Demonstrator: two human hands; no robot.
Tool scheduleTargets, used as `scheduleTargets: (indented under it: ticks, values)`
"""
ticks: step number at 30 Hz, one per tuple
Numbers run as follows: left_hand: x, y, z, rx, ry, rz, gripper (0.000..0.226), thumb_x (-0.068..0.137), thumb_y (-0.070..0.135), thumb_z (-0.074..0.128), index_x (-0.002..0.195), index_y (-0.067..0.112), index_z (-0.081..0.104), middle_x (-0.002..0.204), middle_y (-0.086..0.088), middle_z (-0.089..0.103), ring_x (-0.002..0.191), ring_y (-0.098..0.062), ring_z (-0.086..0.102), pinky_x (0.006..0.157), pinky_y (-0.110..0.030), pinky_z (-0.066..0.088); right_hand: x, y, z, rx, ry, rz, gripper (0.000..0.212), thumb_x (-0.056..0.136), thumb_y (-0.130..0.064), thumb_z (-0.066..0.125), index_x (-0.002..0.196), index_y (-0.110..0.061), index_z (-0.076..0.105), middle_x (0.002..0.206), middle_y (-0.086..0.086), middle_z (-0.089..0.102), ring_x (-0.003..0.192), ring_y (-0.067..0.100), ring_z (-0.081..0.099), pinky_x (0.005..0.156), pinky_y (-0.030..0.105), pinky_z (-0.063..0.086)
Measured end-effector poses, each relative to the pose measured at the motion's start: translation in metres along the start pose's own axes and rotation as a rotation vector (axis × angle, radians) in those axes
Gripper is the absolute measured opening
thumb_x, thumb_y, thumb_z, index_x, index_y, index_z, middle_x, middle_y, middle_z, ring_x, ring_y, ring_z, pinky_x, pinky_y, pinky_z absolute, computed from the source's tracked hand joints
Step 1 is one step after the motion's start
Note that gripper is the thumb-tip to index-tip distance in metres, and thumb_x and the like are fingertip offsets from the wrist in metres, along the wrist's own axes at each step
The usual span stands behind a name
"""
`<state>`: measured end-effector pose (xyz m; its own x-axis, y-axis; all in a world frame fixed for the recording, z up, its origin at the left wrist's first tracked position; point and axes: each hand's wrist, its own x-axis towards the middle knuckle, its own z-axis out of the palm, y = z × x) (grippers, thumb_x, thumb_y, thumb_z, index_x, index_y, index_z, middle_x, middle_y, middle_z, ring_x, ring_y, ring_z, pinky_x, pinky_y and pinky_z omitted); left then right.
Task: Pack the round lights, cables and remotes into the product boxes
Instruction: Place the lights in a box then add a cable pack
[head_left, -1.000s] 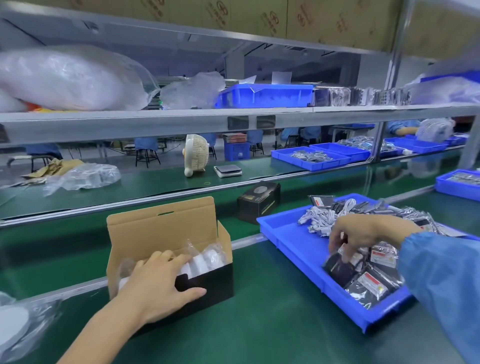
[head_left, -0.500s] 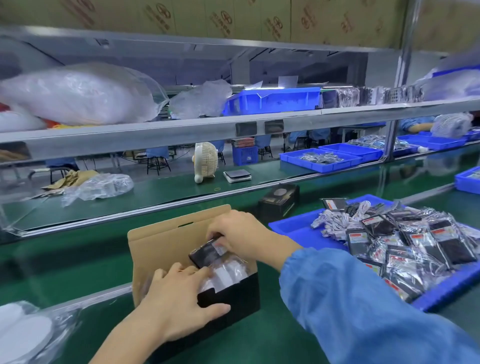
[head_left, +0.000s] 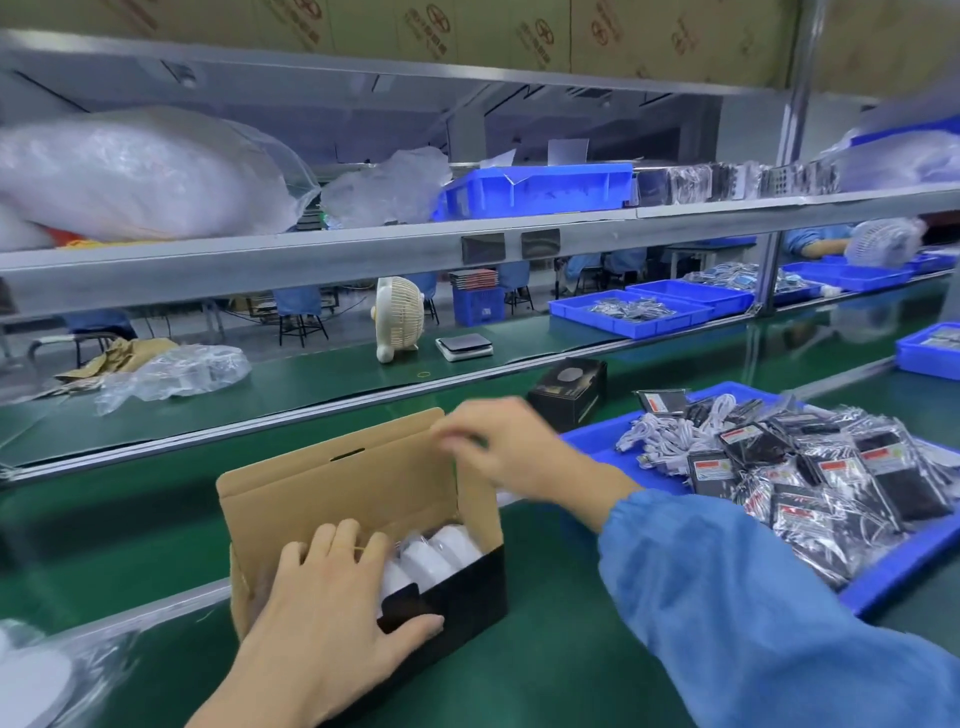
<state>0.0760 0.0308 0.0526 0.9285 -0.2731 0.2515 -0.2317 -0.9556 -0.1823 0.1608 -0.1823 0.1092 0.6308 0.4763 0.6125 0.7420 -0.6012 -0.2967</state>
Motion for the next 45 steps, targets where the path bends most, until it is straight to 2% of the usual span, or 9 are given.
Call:
scheduleTargets:
  ticks: [3,7,14,19,23,27,33,38,45]
  values:
    - [-0.004,0.003,-0.001,-0.029,-0.001,0.032,0.095,0.069,0.091,0.011,0.142,0.037,0.035,0.136,0.011,0.037,0.125,-0.014,0.036,0.100,-0.032,0.032,-0.019,0.065,-0.034,-0.094,0.392,0.372,0.021,0.092,-0.010,0.058,0.108,-0.013,0.072,0.102,0.005,0.073,0.098,0.027,0.067,0.088,0.036,0.051]
    - [-0.009,0.008,-0.012,0.034,-0.018,-0.032,0.087,0.075,0.089,0.026,0.142,0.035,0.032,0.146,0.007,0.030,0.135,-0.016,0.029,0.099,-0.034,0.033,-0.069,0.147,-0.050,-0.592,-0.247,0.834,0.038,0.091,-0.016,0.050,0.129,-0.020,0.054,0.127,0.007,0.058,0.118,0.028,0.055,0.092,0.035,0.044]
    - [-0.027,0.026,-0.029,0.144,-0.104,-0.169,0.084,0.085,0.077,0.035,0.147,0.025,0.012,0.155,-0.005,0.007,0.128,-0.028,0.038,0.091,-0.035,0.044,-0.101,0.179,-0.047,-1.217,-0.542,0.631,0.032,0.095,-0.019,0.044,0.122,-0.030,0.058,0.129,-0.005,0.057,0.118,0.019,0.056,0.094,0.035,0.037]
    - [-0.030,0.034,-0.018,0.144,-0.179,-0.190,0.081,0.091,0.069,0.041,0.149,0.021,0.012,0.148,-0.004,0.024,0.131,-0.027,0.038,0.099,-0.040,0.038,-0.093,0.174,-0.057,-0.964,-0.316,0.714,0.029,0.092,-0.016,0.050,0.117,-0.022,0.063,0.122,0.004,0.062,0.109,0.027,0.062,0.086,0.033,0.049]
    - [-0.027,0.034,-0.013,0.092,-0.165,-0.223,0.065,0.094,0.062,0.042,0.146,0.031,0.018,0.136,0.001,0.032,0.127,-0.023,0.036,0.095,-0.042,0.039,-0.067,0.138,-0.090,-0.271,0.236,0.798,0.023,0.091,-0.016,0.063,0.114,-0.015,0.071,0.098,0.007,0.071,0.096,0.030,0.065,0.083,0.033,0.052]
    - [-0.024,0.038,-0.015,0.012,-0.090,-0.195,0.052,0.096,0.055,0.047,0.140,0.035,0.029,0.141,0.002,0.029,0.126,-0.023,0.035,0.094,-0.042,0.041,-0.021,0.048,-0.112,0.394,0.445,0.534,0.028,0.086,-0.006,0.070,0.112,-0.015,0.070,0.087,-0.002,0.070,0.079,0.024,0.074,0.084,0.034,0.058]
    - [-0.021,0.055,-0.015,-0.050,-0.086,-0.186,0.051,0.089,0.033,0.067,0.134,0.026,0.046,0.155,-0.013,0.025,0.130,-0.029,0.039,0.100,-0.056,0.041,0.010,-0.075,-0.060,0.479,0.130,0.071,0.023,0.080,0.003,0.073,0.091,-0.018,0.076,0.090,-0.004,0.071,0.084,0.008,0.068,0.078,0.017,0.052]
    - [-0.029,0.058,-0.012,-0.008,0.025,-0.140,0.070,0.004,0.013,0.090,0.073,0.010,0.078,0.078,-0.021,0.071,0.071,-0.042,0.069,0.051,-0.064,0.052,0.006,-0.098,0.032,0.171,-0.158,-0.098,0.022,0.077,0.009,0.067,0.093,-0.001,0.078,0.092,0.012,0.071,0.084,0.023,0.067,0.081,0.035,0.053]
    - [-0.036,0.061,0.022,-0.066,0.262,0.105,0.033,0.065,0.030,0.056,0.089,0.027,0.079,0.079,-0.006,0.072,0.067,-0.028,0.071,0.063,-0.045,0.060,0.009,-0.107,0.065,0.126,-0.592,-0.129,0.023,0.091,-0.035,0.066,0.098,-0.017,0.077,0.101,0.001,0.074,0.094,0.019,0.065,0.087,0.034,0.050]
